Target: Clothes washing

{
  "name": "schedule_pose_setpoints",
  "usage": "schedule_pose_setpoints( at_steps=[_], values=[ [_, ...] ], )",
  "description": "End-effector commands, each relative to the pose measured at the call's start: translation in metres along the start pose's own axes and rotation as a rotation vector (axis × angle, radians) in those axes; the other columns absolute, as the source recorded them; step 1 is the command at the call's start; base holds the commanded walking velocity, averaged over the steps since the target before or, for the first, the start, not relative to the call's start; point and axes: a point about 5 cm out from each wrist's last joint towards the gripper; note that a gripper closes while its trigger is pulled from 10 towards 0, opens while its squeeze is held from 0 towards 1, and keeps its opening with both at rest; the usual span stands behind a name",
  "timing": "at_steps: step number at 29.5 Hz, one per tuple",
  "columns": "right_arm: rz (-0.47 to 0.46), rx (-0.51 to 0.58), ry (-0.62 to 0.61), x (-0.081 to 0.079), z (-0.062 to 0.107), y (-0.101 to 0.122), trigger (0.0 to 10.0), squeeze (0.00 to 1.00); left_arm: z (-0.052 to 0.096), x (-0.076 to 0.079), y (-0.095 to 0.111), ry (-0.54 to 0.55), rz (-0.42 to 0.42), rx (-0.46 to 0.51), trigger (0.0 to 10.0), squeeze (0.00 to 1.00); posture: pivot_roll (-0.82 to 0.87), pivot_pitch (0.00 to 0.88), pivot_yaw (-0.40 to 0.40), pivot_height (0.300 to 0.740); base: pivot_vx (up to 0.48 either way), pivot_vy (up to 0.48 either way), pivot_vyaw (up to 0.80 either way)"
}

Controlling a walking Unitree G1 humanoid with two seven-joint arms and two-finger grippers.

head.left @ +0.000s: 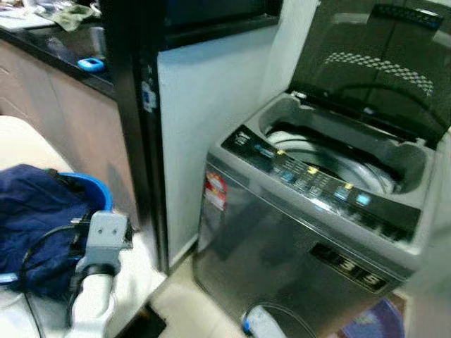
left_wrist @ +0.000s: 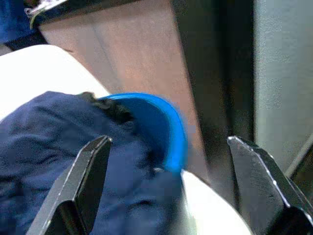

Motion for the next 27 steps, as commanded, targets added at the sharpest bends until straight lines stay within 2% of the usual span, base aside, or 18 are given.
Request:
schedule_pose_setpoints(
  at_steps=[1, 8, 18, 23, 25, 27],
  values=[
    [-0.004, 0.003, 0.009, -0.003, -0.001, 0.0, 10.0, 0.0, 0.0, -0.001, -0.002, -0.009, -0.023, -0.003, 10.0, 0.0, 0.3, 0.0, -0.126, 0.74, 0.0, 0.341, 0.0],
    [-0.004, -0.001, 0.007, -0.002, -0.001, -0.002, 10.0, 0.0, -0.001, -0.003, 0.002, -0.003, -0.023, 0.013, 10.0, 0.0, 0.3, 0.0, -0.126, 0.74, 0.0, 0.097, 0.0],
    [0.012, -0.002, 0.016, -0.008, -0.002, -0.001, 10.0, 0.0, -0.007, -0.013, 0.025, 0.023, 0.013, 0.093, 10.0, 0.0, 0.31, 0.0, -0.128, 0.74, 0.0, 0.0, 0.0],
    [0.017, -0.003, 0.018, -0.009, -0.002, 0.0, 10.0, 0.0, -0.007, -0.014, 0.027, 0.027, 0.023, 0.097, 10.0, 0.0, 0.31, 0.0, -0.128, 0.74, 0.0, 0.0, 0.0],
    [0.017, -0.003, 0.018, -0.009, -0.002, -0.001, 10.0, 0.0, -0.006, -0.014, 0.024, 0.026, 0.052, 0.084, 10.0, 0.0, 0.31, 0.0, -0.126, 0.74, 0.0, 0.0, 0.0],
    [0.016, -0.005, 0.016, -0.006, -0.002, -0.003, 10.0, 0.0, -0.001, -0.021, 0.008, 0.074, 0.167, -0.014, 10.0, 0.0, 0.31, 0.0, -0.126, 0.74, 0.0, 0.0, 0.0]
  ],
)
Point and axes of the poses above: a point about 5 cm out from each wrist's last joint towards the gripper, its own z axis pointing back from the gripper into the wrist, its own y axis along the axis of the wrist's last joint, x = y × z, and after that the axes turned 14 degrees about -z, right-handed
